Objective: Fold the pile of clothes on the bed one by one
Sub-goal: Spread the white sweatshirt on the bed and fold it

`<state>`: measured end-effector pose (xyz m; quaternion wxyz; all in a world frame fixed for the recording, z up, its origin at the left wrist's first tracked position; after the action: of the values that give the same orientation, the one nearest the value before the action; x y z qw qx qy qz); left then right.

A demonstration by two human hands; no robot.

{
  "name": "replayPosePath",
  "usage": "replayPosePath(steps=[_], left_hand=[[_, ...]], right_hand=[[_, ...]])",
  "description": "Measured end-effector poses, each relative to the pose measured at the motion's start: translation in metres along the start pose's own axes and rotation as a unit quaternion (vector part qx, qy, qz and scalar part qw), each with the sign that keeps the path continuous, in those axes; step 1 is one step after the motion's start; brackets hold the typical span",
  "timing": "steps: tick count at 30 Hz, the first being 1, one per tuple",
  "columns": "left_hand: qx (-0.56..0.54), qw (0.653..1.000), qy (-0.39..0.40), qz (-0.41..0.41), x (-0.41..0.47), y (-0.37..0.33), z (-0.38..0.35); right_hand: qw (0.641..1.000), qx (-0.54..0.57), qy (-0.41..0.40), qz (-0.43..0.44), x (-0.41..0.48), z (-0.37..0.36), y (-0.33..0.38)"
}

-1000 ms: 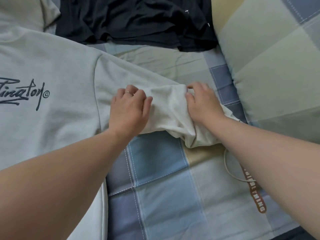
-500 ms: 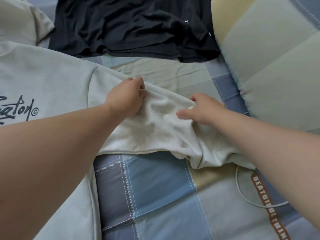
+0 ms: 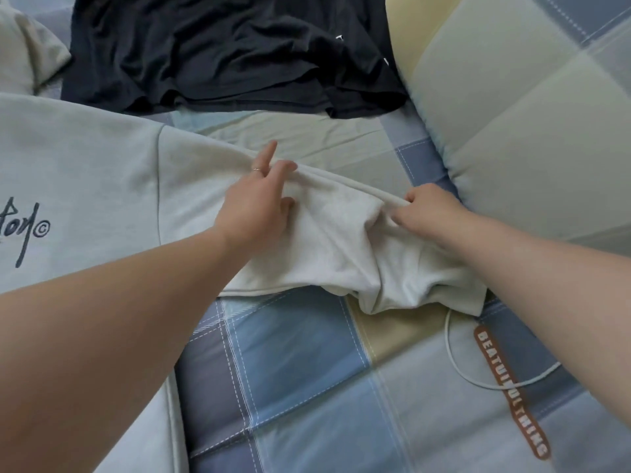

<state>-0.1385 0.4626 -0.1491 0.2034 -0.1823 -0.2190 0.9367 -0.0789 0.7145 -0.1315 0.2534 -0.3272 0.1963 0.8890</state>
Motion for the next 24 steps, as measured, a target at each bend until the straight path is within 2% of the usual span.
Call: replayPosePath(steps=[3, 4, 8, 11, 13, 16, 19, 21, 24], left_hand=[[0.040, 0.998, -0.037, -0.033, -0.001, -0.033, 0.003], [0.041, 0.998, -0.024, -0.051, 0.003, -0.048, 0.001], [0.017, 0.984, 0.176, -0.016, 0.027, -0.085, -0.026], [0.062, 0.973, 0.224, 0.003, 0.033, -0.094, -0.035], [0.079, 0.975, 0.207, 0.001, 0.032, -0.096, -0.035], [0.059, 0.990, 0.127, -0.021, 0.029, -0.098, -0.024], [0.050, 0.991, 0.123, -0.005, 0.027, -0.095, -0.017], [0.010, 0.994, 0.107, 0.005, 0.025, -0.094, -0.011], [-0.080, 0.997, 0.005, -0.006, 0.018, -0.099, 0.007]], right_hand=[[1.000, -0.008, -0.011, 0.014, -0.013, 0.006, -0.019], [0.999, -0.014, -0.019, 0.030, -0.018, 0.007, -0.023], [0.990, -0.070, -0.029, 0.122, -0.040, 0.002, -0.026], [0.962, -0.182, -0.122, 0.164, -0.057, -0.002, -0.028], [0.961, -0.199, -0.117, 0.154, -0.060, -0.010, -0.035], [0.986, -0.113, -0.076, 0.097, -0.056, -0.016, -0.048], [0.989, -0.084, -0.094, 0.073, -0.053, -0.012, -0.048], [0.990, -0.011, -0.118, 0.071, -0.056, -0.005, -0.047], [0.973, 0.076, -0.209, 0.054, -0.073, 0.017, -0.055]])
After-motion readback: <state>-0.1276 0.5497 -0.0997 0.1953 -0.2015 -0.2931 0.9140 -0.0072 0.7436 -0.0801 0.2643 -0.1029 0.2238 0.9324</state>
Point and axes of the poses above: each hand's wrist, its own x-axis towards the middle knuckle, its own z-axis out of the back of the hand, y = z × x, the point moved 6 cm from there along x, towards the middle knuckle, and after that the axes turned 10 degrees about y, right-handed, at the moved point
